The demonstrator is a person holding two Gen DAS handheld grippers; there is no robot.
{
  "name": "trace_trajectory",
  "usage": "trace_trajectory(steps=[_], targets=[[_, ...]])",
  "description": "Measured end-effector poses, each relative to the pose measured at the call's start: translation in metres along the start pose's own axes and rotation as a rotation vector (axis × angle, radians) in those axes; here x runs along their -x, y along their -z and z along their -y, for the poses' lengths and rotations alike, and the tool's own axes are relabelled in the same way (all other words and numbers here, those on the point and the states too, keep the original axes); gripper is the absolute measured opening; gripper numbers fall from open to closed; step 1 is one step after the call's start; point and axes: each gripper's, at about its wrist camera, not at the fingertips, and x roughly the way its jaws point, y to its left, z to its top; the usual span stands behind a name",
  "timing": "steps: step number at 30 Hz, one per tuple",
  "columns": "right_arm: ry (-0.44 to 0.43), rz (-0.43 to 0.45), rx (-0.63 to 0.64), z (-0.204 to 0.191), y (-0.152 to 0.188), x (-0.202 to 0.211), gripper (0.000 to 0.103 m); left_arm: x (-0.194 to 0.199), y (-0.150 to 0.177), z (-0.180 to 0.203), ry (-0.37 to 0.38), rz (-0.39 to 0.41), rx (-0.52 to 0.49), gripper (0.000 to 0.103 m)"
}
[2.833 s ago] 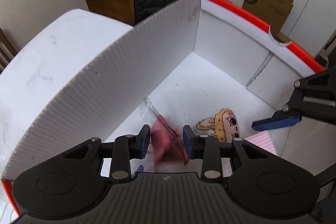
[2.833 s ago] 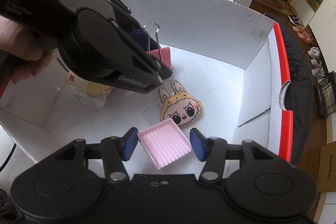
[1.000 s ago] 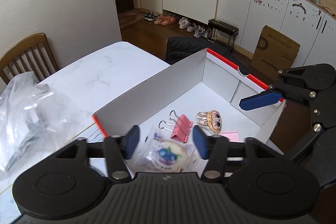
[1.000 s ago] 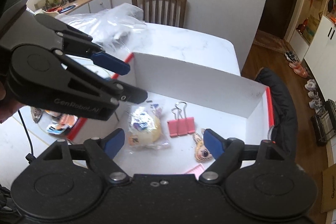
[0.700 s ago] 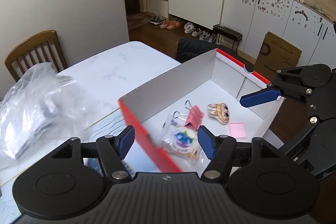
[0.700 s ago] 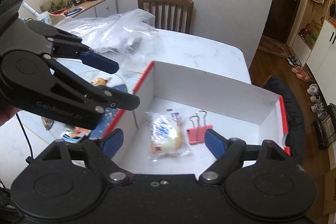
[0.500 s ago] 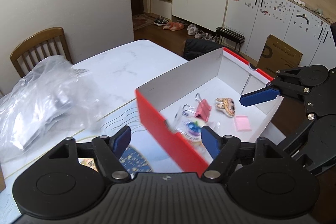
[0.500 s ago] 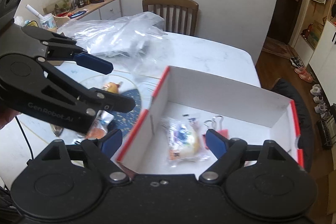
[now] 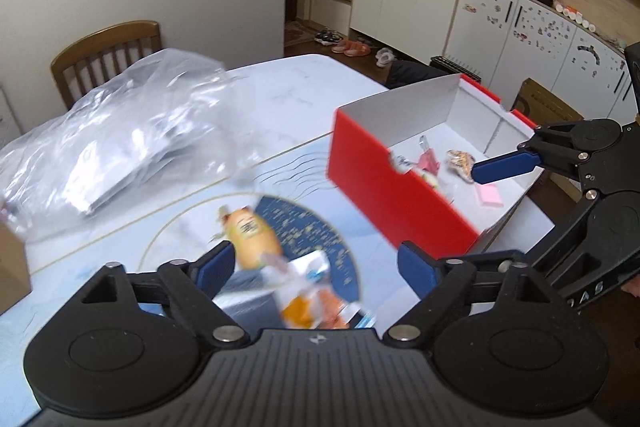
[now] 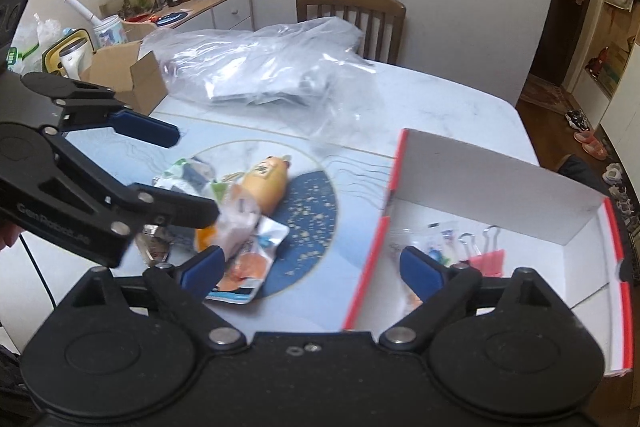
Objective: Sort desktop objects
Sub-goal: 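Withdraw both tools from the shoebox back toward the remaining pile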
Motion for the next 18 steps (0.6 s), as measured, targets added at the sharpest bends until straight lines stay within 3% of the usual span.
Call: trace_trajectory(steps=[9,18], targets=[[0.016,-0.014,-0.029,-0.032,0.003,-0.015,0.096,0.016,0.038,-0.046,-0.024,-0.004,0.050,0.097],[0.038,-0.060,-0.057,-0.049,0.011,-0.043,0.096,0.003,0.072,-0.062,-0.014,-0.027,0.047,0.097]])
